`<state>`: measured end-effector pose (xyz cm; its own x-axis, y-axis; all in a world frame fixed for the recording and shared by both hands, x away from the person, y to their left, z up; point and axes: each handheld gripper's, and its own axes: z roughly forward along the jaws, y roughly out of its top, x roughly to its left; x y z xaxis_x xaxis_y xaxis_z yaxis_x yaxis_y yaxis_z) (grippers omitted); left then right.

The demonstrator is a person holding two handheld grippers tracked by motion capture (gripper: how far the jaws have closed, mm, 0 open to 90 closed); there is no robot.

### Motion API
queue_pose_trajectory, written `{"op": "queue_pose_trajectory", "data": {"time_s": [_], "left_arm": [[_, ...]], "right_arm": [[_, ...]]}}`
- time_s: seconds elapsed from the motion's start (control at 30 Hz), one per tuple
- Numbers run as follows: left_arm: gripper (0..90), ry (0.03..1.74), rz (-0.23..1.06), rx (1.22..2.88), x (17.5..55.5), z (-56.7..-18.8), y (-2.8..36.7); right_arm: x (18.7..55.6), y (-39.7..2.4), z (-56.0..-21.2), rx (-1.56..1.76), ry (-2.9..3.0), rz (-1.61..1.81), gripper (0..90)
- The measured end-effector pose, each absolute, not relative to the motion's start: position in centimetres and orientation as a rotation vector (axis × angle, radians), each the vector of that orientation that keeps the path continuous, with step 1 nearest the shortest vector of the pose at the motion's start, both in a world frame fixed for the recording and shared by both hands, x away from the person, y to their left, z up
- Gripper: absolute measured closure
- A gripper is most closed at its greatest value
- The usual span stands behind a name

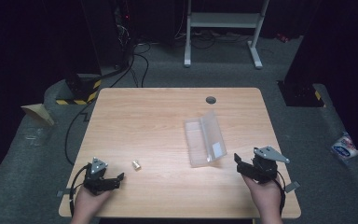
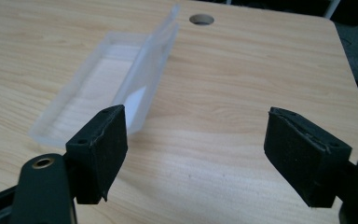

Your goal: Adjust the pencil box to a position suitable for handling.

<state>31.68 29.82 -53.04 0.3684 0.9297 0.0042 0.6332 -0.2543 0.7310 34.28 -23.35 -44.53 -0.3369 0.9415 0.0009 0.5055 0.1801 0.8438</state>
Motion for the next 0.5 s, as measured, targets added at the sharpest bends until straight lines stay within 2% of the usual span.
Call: {"op": "queue_pose_trajectory", "data": {"time_s": [0.5], "left_arm": [[15.4,1.345,0.600,1.977,31.6,-53.0,29.8]], "right_arm": [[35.6,-20.9,-42.7,1.268,1.944,1.111,22.5]]}}
